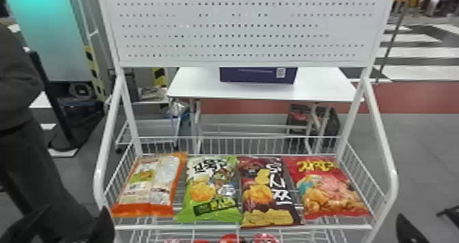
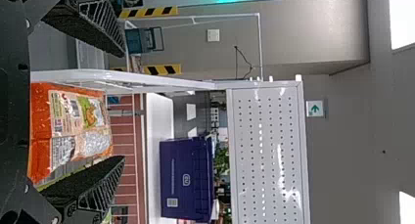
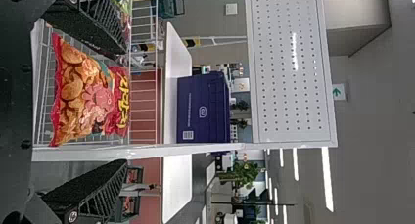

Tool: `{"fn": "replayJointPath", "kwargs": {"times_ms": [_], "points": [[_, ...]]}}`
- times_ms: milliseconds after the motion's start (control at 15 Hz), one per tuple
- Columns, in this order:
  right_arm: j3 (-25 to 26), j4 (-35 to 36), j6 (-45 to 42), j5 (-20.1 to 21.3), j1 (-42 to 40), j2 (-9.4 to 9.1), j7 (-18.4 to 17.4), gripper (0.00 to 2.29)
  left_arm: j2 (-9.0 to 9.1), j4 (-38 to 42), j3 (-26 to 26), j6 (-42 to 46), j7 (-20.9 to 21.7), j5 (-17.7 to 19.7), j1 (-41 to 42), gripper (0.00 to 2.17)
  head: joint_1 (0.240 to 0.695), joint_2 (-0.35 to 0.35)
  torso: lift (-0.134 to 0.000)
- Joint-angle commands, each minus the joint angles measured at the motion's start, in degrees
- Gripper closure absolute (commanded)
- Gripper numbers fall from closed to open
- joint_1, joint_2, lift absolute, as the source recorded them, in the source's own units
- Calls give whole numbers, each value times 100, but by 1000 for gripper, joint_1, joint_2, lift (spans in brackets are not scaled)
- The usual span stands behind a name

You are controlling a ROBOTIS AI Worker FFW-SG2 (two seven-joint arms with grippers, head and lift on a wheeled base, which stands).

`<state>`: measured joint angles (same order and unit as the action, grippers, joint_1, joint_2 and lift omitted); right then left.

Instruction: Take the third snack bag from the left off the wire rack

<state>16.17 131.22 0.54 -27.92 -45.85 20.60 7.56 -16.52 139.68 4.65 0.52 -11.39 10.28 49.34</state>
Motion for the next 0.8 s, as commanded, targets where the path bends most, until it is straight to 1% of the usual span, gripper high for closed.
{"fn": "replayJointPath", "kwargs": {"times_ms": [0, 533, 600, 667, 733], "points": [[0, 0, -5, -3, -3, 5, 0, 97, 0, 15, 1, -13, -3, -9, 15, 147, 499, 0, 0], [-9, 0, -23, -65, -3, 14, -9, 97, 9, 68, 1, -31, -3, -26, 41, 147, 499, 0, 0], [-53, -26, 12, -65, 50, 23, -44, 97, 18, 76, -17, -31, -3, -35, 50, 147, 499, 0, 0], [-255, -184, 65, 6, 279, 67, -88, 97, 61, 94, -52, -31, -3, -79, 76, 147, 499, 0, 0], [-466, -378, 188, 76, 577, 67, -97, 97, 79, 94, -113, -31, -3, -105, 76, 147, 499, 0, 0]]}}
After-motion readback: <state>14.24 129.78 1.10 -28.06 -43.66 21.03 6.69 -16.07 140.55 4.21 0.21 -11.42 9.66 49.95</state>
